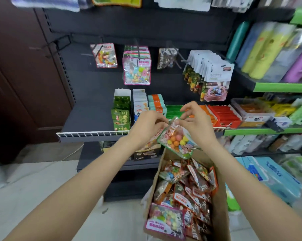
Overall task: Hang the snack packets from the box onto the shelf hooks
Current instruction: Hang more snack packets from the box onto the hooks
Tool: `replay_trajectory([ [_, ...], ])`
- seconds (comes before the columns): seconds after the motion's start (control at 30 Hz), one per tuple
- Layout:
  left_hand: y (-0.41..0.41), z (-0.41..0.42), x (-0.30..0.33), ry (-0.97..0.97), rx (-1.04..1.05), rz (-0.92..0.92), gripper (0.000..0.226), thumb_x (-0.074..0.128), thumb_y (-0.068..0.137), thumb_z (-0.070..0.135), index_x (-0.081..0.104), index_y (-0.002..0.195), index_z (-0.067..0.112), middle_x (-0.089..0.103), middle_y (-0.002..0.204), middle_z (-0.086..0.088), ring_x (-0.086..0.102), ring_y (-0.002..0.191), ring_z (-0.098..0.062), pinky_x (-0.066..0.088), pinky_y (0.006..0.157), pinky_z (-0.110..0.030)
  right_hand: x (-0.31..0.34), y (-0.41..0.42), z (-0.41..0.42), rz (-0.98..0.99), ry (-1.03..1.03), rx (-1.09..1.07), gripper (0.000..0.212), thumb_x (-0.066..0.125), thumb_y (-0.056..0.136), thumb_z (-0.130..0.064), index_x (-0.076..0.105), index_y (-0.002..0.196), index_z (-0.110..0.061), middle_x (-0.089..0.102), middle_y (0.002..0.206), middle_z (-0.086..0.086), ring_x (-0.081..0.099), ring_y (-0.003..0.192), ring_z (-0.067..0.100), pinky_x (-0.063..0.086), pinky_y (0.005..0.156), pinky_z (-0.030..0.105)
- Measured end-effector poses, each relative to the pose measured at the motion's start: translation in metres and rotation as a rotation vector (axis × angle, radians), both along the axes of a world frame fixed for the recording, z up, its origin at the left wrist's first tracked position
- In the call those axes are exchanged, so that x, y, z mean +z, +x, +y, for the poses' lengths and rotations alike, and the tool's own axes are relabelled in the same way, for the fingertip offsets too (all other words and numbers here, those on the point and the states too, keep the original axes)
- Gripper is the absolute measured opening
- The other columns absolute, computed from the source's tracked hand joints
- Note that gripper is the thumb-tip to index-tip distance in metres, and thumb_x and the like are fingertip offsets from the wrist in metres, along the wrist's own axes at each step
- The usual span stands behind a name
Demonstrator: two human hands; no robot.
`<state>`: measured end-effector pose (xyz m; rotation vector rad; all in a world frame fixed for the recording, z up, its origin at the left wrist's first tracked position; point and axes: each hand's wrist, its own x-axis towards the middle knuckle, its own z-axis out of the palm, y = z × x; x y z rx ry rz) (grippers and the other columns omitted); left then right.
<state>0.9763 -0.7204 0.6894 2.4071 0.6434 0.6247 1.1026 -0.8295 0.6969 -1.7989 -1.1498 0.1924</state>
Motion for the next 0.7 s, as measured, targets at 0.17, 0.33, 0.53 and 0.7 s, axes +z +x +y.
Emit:
replay_trajectory([
  [0.17,-0.026,0.069,0.014,0.009,0.019,0.038,0.013,0.064,0.087,0.011,0.074,0.096,0.01,0.072,0.094,-0.001,0.057,0.082,-0.006,0.037,0.073,-0.012,0.013,-0.013,0.064,-0.034,0.015,0.092,0.014,0.071,0.08,-0.009,0.06,0.086,-0.016,0.059,0.081,-0.009,0.056,0.077,0.002,0.048,0.073,0.022],
  [0.33,-0.043,0.128,0.025,-0.029,-0.055,0.038,0.011,0.061,0.089,0.013,0.071,0.093,0.012,0.071,0.089,-0.004,0.062,0.079,-0.017,0.042,0.07,-0.022,0.026,-0.026,0.126,-0.132,0.046,0.045,0.02,0.073,0.08,-0.018,0.058,0.073,-0.029,0.06,0.074,-0.014,0.058,0.073,0.003,0.05,0.072,0.03],
  [0.53,-0.055,0.179,0.027,-0.067,0.041,-0.081,0.01,0.059,0.091,0.012,0.069,0.092,0.013,0.062,0.077,0.005,0.051,0.065,0.0,0.035,0.059,-0.009,0.019,-0.019,0.155,0.026,-0.079,-0.028,0.012,0.069,0.084,-0.023,0.066,0.074,-0.019,0.064,0.07,-0.005,0.058,0.065,0.008,0.049,0.063,0.031],
  [0.7,-0.053,0.201,0.025,-0.087,0.112,-0.092,0.011,0.061,0.09,0.013,0.071,0.092,0.011,0.064,0.078,0.005,0.054,0.067,0.001,0.038,0.059,-0.006,0.01,-0.015,0.17,0.334,0.05,-0.035,0.008,0.064,0.087,-0.011,0.068,0.08,-0.013,0.067,0.076,-0.003,0.061,0.07,0.007,0.05,0.061,0.018],
])
